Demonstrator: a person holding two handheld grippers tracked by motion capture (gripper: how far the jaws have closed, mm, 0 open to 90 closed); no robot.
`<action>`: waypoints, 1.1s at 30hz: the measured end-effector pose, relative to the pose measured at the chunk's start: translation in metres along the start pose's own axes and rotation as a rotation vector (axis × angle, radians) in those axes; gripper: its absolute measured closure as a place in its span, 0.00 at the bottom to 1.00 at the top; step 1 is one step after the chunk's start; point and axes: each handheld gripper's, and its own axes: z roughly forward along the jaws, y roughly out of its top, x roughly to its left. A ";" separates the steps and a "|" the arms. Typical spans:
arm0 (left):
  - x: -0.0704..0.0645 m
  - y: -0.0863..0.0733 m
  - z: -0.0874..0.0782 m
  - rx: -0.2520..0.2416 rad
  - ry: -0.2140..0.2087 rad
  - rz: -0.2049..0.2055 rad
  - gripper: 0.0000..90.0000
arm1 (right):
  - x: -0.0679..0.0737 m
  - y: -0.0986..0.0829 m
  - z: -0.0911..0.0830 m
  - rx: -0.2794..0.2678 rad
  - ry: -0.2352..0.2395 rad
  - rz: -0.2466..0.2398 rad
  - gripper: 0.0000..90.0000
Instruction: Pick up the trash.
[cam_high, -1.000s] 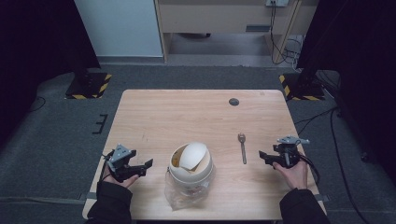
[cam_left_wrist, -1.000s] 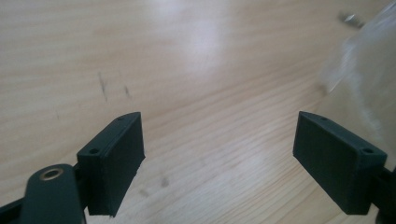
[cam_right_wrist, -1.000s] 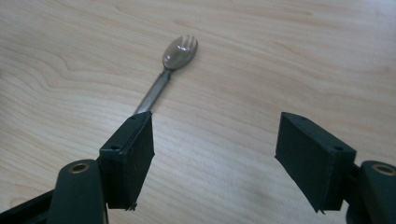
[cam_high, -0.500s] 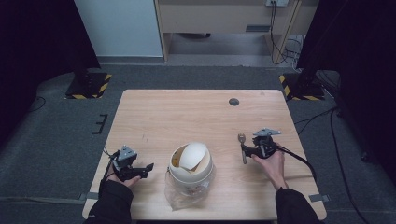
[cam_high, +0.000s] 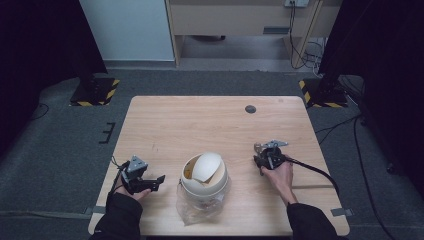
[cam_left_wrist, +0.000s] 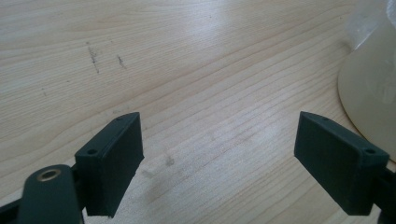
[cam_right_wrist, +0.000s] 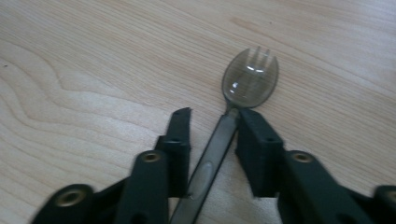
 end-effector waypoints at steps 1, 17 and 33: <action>0.000 0.000 0.000 0.000 0.000 0.000 0.17 | 0.000 0.000 0.000 0.000 0.000 0.000 0.77; -0.002 0.003 -0.003 -0.033 -0.019 -0.011 0.17 | -0.014 0.017 -0.033 -0.182 0.086 0.045 0.89; -0.004 0.011 -0.013 -0.128 -0.051 -0.016 0.17 | -0.020 0.050 -0.116 -0.498 0.193 0.047 0.89</action>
